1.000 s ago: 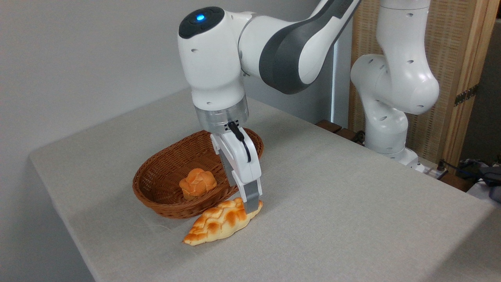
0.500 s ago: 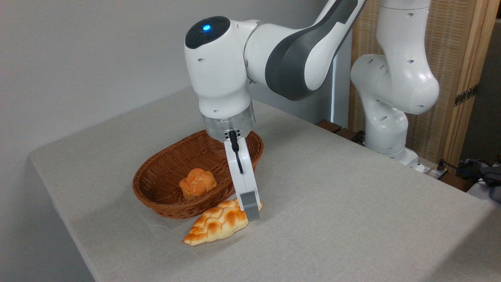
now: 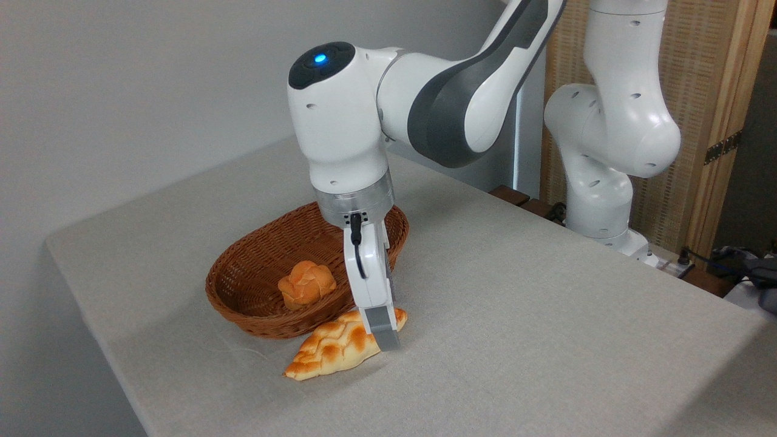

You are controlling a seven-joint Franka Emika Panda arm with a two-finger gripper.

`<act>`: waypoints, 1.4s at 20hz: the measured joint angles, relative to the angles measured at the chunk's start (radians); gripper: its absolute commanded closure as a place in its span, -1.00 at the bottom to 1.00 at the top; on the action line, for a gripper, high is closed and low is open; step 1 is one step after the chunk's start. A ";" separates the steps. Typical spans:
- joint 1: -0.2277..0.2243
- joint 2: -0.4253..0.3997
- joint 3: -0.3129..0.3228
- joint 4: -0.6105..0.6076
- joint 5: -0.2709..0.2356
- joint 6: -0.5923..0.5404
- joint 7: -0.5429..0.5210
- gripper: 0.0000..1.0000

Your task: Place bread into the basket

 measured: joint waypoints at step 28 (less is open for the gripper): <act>-0.035 0.022 -0.003 -0.017 0.102 0.106 0.026 -0.87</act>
